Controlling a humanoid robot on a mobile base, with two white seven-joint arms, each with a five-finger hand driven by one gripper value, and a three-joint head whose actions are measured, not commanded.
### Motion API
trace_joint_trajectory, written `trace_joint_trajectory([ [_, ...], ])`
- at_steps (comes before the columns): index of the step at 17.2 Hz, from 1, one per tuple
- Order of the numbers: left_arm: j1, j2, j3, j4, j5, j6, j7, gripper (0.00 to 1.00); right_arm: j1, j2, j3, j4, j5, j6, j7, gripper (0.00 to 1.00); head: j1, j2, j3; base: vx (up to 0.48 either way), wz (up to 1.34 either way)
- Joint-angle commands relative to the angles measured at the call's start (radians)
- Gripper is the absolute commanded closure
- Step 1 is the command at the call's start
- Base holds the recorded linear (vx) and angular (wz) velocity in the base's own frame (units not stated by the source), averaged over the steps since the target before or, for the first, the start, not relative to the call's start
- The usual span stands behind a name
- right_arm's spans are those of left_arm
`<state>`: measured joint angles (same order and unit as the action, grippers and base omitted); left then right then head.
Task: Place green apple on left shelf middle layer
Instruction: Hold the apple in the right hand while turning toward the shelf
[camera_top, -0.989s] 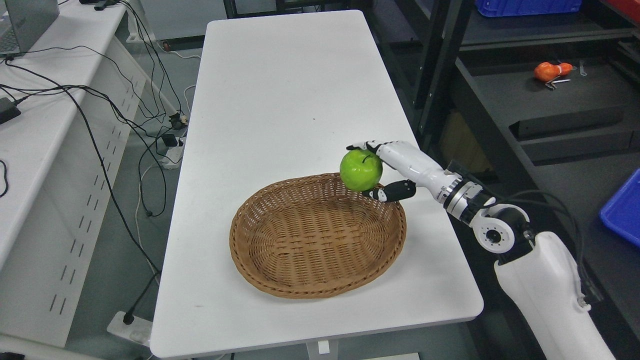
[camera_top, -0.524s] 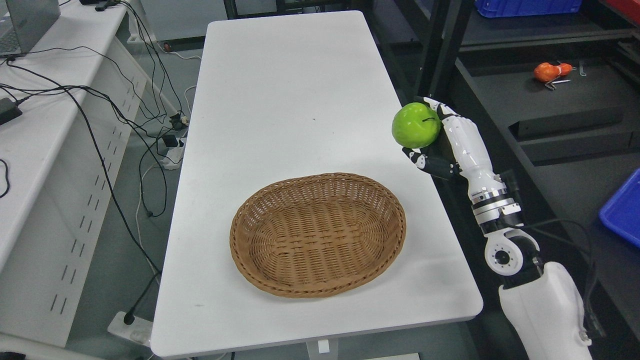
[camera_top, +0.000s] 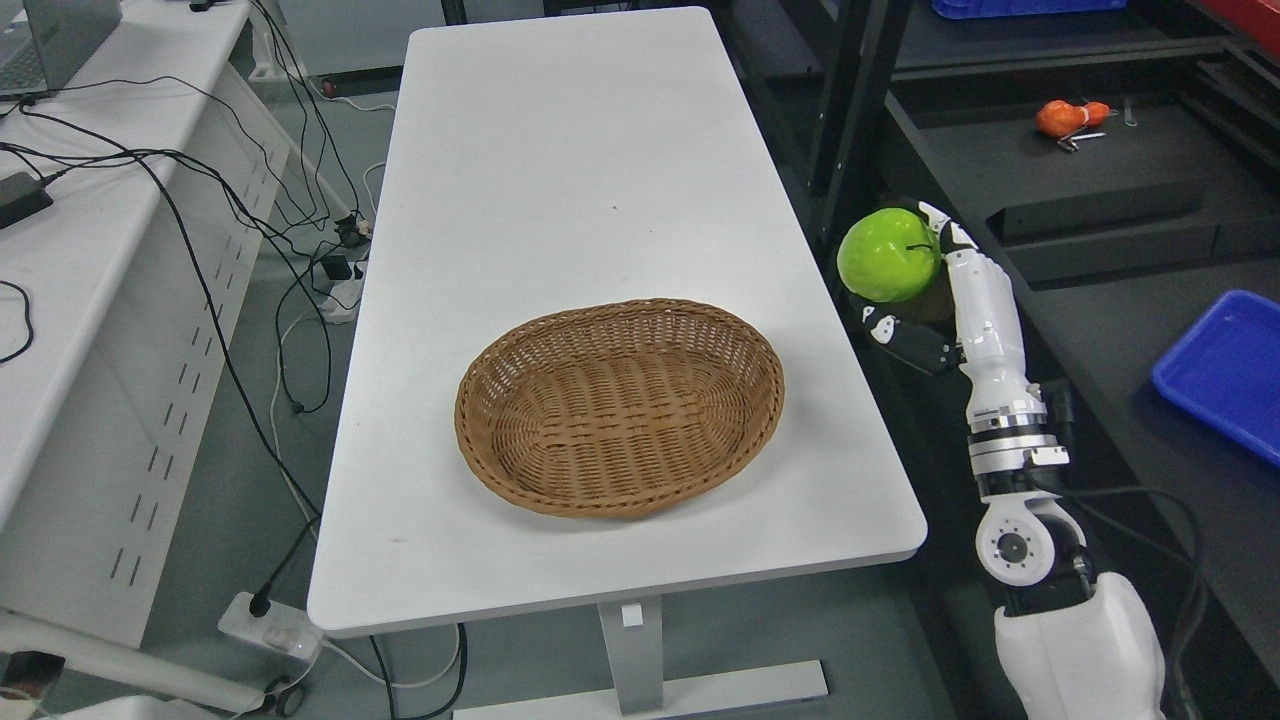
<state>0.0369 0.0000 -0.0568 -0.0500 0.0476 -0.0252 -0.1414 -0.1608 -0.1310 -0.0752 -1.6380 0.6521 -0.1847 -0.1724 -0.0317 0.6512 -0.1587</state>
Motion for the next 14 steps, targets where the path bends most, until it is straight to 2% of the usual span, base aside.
trace_joint_trajectory([
  [1, 0.0, 0.017, 0.0, 0.001, 0.0, 0.001, 0.0, 0.0, 0.047, 0.079, -0.054, -0.071, -0.002, 0.001, -0.001, 1.0, 0.0, 0.0, 0.0, -0.205, -0.11],
  [8, 0.0, 0.017, 0.0, -0.001, 0.0, 0.001, 0.0, 0.0, 0.047, 0.087, -0.041, -0.071, -0.002, -0.001, 0.002, 1.0, 0.0, 0.0, 0.0, -0.237, -0.14],
  [14, 0.0, 0.017, 0.0, -0.001, 0.0, 0.001, 0.0, 0.0, 0.052, 0.114, 0.006, -0.071, -0.002, -0.016, 0.002, 0.99, 0.0, 0.0, 0.0, -0.249, 0.15],
])
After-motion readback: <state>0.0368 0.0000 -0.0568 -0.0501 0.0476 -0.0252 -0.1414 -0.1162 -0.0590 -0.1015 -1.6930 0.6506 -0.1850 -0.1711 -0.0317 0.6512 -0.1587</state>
